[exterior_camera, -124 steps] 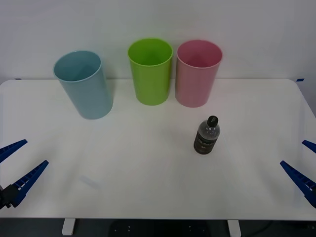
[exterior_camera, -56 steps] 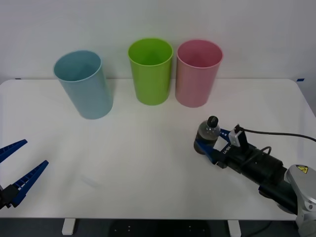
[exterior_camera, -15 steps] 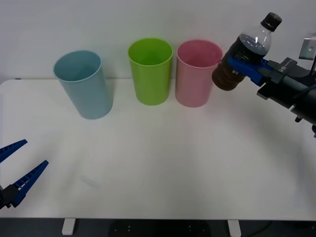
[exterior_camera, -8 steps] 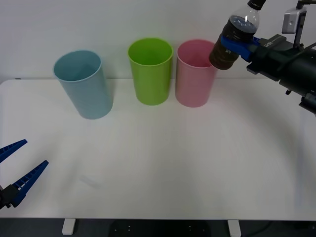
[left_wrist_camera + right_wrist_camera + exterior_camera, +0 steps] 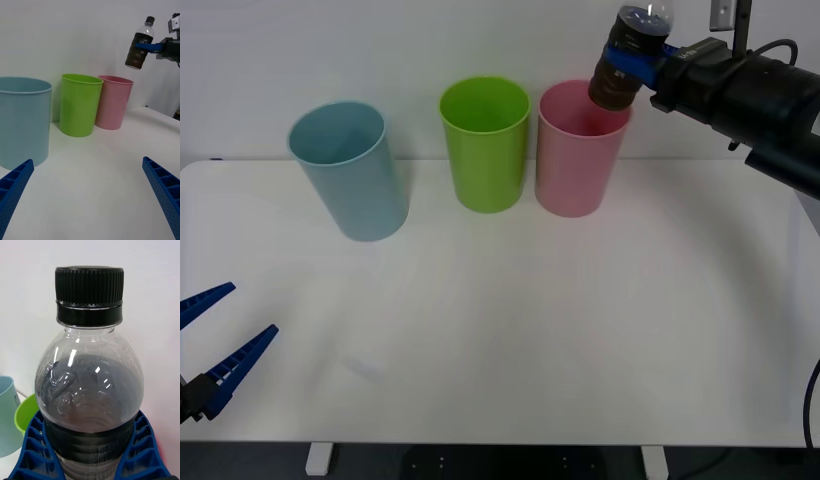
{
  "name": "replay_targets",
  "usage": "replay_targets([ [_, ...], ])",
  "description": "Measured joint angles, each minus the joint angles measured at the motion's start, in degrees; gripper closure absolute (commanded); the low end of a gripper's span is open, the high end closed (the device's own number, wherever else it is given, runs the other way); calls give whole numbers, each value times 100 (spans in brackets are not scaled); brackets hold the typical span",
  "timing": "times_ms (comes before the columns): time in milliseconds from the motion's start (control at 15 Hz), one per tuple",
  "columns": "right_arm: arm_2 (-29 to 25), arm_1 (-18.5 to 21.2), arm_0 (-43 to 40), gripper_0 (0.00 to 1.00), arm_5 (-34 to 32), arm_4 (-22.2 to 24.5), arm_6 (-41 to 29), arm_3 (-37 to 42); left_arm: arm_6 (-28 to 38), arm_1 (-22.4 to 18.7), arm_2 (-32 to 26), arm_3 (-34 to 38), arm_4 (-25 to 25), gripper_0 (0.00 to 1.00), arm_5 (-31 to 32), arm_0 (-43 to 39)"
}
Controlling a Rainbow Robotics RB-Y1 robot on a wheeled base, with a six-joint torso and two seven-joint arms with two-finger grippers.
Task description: Grasp the object on the table and drop it into the matching bin: aluminum can to the light blue bin, PET bottle to the pink bin.
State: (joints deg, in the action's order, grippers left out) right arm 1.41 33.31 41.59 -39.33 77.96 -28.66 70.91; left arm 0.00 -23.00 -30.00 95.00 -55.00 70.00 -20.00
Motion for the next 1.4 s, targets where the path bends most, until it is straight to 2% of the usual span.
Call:
replay_targets([
  [533, 0, -616, 864, 100, 466, 438, 339, -1320, 0, 0, 0, 0, 0, 0, 0, 0],
  [1000, 0, -785, 921, 100, 692, 569, 494, -1425, 0, 0, 0, 0, 0, 0, 0, 0],
  [1133, 0, -785, 918, 3, 692, 567, 504, -1430, 0, 0, 0, 0, 0, 0, 0, 0],
  [1200, 0, -784, 920, 0, 691, 570, 512, -1426, 0, 0, 0, 0, 0, 0, 0, 0],
  [1400, 0, -785, 920, 0, 691, 534, 558, -1424, 0, 0, 0, 0, 0, 0, 0, 0],
])
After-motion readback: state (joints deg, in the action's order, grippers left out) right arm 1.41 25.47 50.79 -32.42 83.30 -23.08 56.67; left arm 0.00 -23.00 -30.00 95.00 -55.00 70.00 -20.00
